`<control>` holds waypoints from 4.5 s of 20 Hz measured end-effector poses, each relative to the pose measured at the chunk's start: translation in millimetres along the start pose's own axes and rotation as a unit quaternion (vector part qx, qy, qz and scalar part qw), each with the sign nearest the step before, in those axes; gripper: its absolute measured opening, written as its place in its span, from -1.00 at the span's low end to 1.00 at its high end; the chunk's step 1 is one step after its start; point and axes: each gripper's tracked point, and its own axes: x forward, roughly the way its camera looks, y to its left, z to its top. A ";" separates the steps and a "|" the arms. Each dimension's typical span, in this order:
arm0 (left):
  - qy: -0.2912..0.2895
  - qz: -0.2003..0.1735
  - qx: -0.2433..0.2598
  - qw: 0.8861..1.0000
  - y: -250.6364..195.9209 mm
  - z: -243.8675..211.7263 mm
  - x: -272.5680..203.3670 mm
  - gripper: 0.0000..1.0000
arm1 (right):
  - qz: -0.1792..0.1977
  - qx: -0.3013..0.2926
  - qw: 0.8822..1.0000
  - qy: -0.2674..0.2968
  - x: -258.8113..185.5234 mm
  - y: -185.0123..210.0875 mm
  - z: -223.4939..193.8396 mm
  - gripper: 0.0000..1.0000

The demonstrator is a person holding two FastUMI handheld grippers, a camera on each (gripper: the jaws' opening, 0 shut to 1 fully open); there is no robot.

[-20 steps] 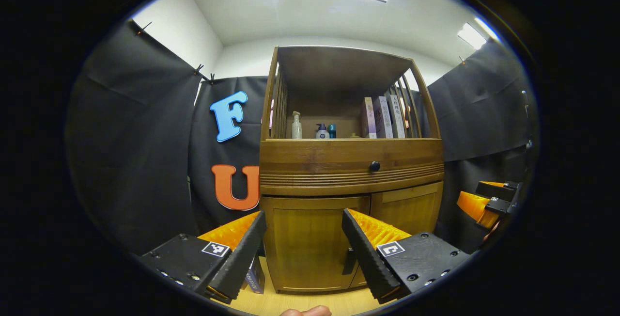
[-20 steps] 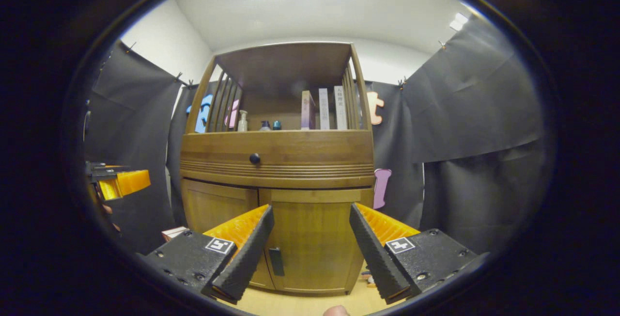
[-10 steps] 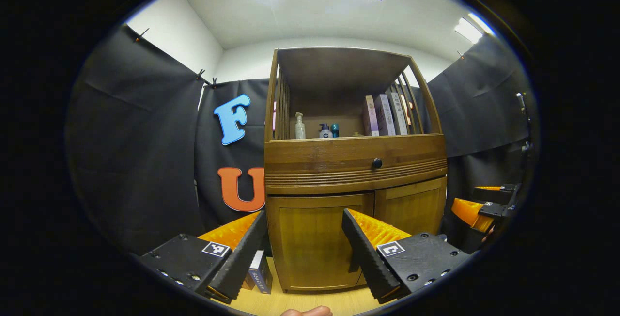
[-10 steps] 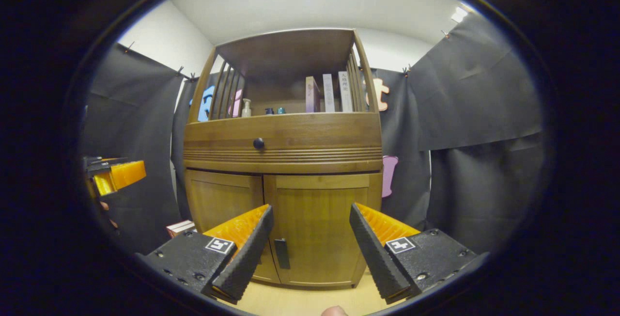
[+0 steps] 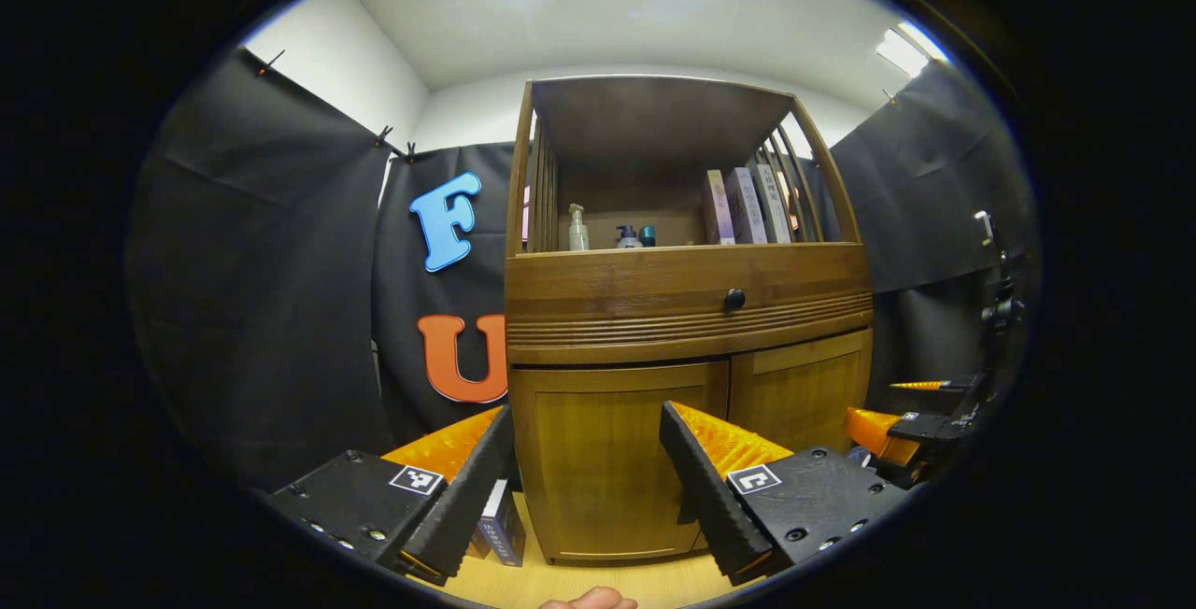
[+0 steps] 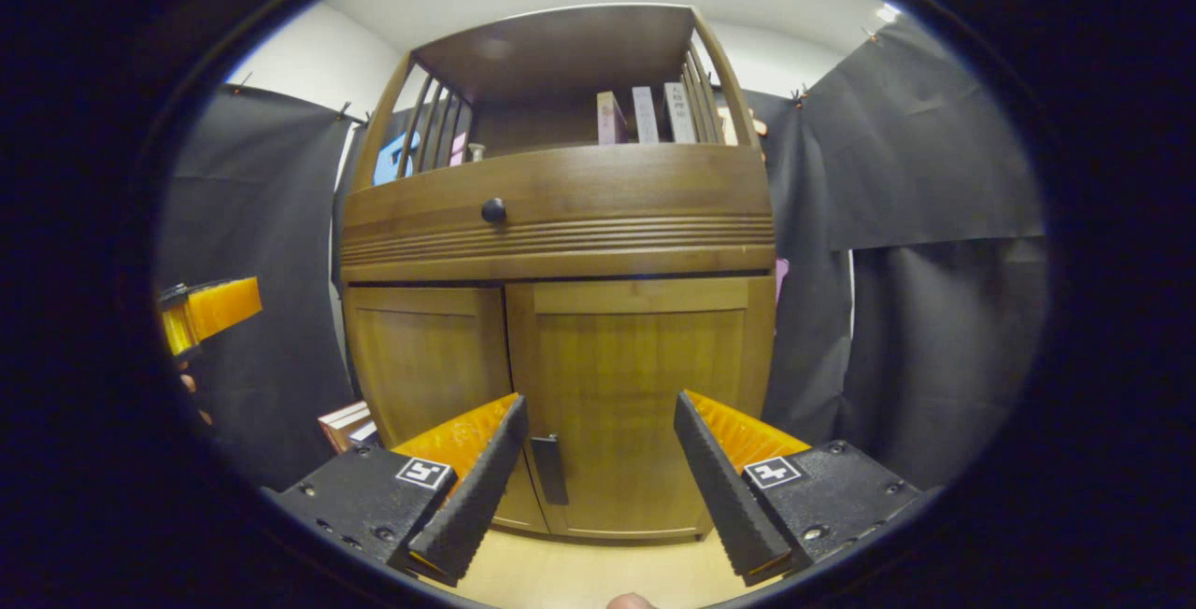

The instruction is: Open the right door of the double-door shoe cabinet with the right hand, and open the left door with the left hand.

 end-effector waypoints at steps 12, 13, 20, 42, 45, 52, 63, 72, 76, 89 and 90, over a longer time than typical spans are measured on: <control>0.012 0.053 0.008 0.999 34.6 -15.4 0.2 0.89 | 0.057 0.041 0.987 0.144 78.0 45.4 -97.6 0.58; 0.011 0.055 0.009 0.998 37.7 -16.1 0.0 0.89 | 0.059 0.042 0.986 0.148 85.8 48.6 -106.2 0.57; 0.017 0.068 0.015 0.997 51.5 -24.1 -3.8 0.89 | 0.018 0.040 0.986 0.162 127.0 44.0 -136.7 0.29; 0.040 0.016 0.012 0.999 18.6 -47.8 -5.0 0.89 | 0.007 0.038 0.989 0.141 93.9 40.2 -145.2 -0.45; 0.038 0.005 0.011 0.999 7.5 -48.8 -3.7 0.89 | 0.011 0.037 0.989 0.140 80.0 36.9 -145.3 -0.44; 0.038 -0.011 0.014 0.999 -14.9 -47.8 -6.8 0.89 | 0.021 0.037 0.990 0.138 46.6 27.0 -146.0 -0.45; 0.047 -0.030 0.011 0.998 -41.5 -53.9 -8.8 0.89 | 0.013 0.044 0.990 0.131 0.0 3.9 -148.3 -0.46; 0.056 -0.052 0.007 0.997 -65.5 -60.3 -3.6 0.89 | -0.007 0.062 0.990 0.127 -37.3 -23.9 -149.0 -0.47; 0.058 -0.062 0.002 0.996 -76.8 -61.7 -1.4 0.89 | -0.018 0.083 0.988 0.128 -54.4 -38.6 -150.4 -0.55; 0.088 -0.099 -0.008 0.991 -114.8 -88.4 13.2 0.90 | -0.094 0.071 0.988 0.101 -94.8 -102.1 -149.8 -0.79; 0.090 -0.101 -0.009 0.991 -118.2 -90.7 14.6 0.90 | -0.105 0.068 0.987 0.100 -97.4 -109.0 -149.5 -0.82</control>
